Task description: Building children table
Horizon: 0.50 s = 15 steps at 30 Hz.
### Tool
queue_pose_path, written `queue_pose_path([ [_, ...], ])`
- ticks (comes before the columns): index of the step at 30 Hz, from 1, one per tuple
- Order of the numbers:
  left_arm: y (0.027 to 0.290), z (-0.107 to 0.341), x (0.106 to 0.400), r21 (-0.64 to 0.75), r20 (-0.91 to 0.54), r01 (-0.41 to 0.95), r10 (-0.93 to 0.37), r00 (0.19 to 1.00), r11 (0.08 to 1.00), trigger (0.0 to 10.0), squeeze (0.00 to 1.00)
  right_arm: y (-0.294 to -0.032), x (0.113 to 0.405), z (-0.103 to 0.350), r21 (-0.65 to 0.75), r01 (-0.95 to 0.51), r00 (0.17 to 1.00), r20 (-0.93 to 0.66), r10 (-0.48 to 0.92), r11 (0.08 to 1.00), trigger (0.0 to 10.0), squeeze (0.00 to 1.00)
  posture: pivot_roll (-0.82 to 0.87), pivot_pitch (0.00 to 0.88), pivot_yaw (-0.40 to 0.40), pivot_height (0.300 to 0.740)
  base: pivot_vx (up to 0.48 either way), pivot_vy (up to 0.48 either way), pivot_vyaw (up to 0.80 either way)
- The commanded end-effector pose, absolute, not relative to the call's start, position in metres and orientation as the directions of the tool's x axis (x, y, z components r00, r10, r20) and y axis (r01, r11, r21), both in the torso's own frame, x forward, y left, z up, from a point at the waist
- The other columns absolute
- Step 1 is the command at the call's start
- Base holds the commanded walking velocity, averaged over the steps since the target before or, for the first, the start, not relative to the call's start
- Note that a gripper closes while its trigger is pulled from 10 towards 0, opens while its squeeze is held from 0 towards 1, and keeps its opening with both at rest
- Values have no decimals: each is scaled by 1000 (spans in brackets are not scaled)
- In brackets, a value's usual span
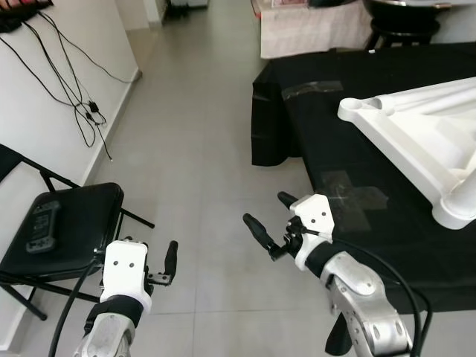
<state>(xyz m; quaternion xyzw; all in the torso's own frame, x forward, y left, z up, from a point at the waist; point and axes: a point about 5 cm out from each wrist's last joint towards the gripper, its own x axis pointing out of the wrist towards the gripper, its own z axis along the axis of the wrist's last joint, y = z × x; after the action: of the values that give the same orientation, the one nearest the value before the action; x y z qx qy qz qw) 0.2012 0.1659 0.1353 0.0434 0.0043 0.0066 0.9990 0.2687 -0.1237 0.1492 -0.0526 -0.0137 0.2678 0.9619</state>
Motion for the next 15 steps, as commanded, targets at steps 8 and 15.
queue_pose_path([
  [8,166,131,200,94,-21,4,-2,1000,996,10000,0,-116,266,147,-97,-571,818,13,575,815,10000,0,-39,114,52,740,261,0,500],
  [15,166,131,200,96,-23,22,-20,1000,995,10000,0,-116,268,144,-74,-566,823,-2,568,821,10000,0,-41,113,53,740,268,0,229],
])
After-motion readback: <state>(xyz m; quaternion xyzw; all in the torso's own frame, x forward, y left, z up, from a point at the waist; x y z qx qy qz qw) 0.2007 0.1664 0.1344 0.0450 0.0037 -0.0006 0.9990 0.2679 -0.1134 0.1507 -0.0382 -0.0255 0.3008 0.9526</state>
